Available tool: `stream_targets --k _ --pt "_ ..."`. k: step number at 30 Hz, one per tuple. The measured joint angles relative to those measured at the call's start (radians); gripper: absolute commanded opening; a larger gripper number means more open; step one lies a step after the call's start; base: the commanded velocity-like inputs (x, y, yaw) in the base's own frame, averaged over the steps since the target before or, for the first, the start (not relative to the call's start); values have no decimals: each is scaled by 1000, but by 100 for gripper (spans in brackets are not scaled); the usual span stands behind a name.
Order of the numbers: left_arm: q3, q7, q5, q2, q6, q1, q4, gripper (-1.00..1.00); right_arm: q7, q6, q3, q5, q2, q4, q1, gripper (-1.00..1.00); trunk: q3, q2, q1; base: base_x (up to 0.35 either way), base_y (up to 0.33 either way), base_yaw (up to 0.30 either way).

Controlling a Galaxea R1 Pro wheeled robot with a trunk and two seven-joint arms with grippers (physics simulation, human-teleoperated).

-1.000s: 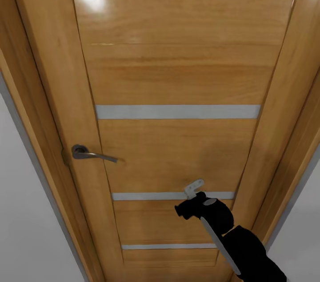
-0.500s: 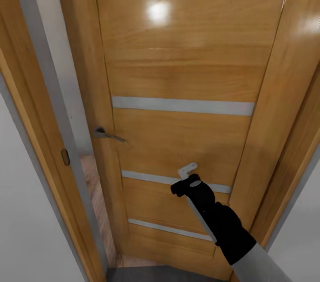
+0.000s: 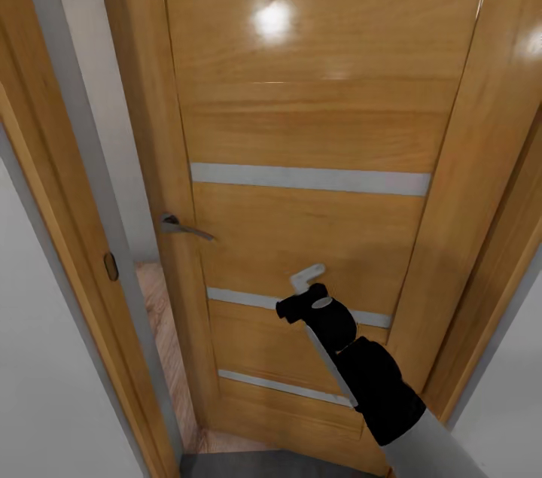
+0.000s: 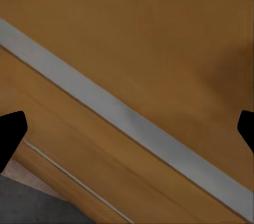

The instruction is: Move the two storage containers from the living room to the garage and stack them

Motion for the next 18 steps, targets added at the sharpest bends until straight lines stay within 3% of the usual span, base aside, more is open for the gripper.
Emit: stream_targets --k 3,5,9,18 --pt "1 0 0 0 0 0 0 100 -11 13 1 70 78 3 0 100 0 0 0 0 0 0" --pt "1 0 0 0 0 0 0 100 -11 15 1 107 107 8 0 100 0 0 0 0 0 0" --pt "1 -1 0 0 0 0 -1 100 -11 15 1 152 111 36 -15 100 0 0 0 0 0 0" --pt "1 0 0 0 0 0 -1 100 -9 -3 0 152 111 189 -131 100 0 0 0 0 0 0"
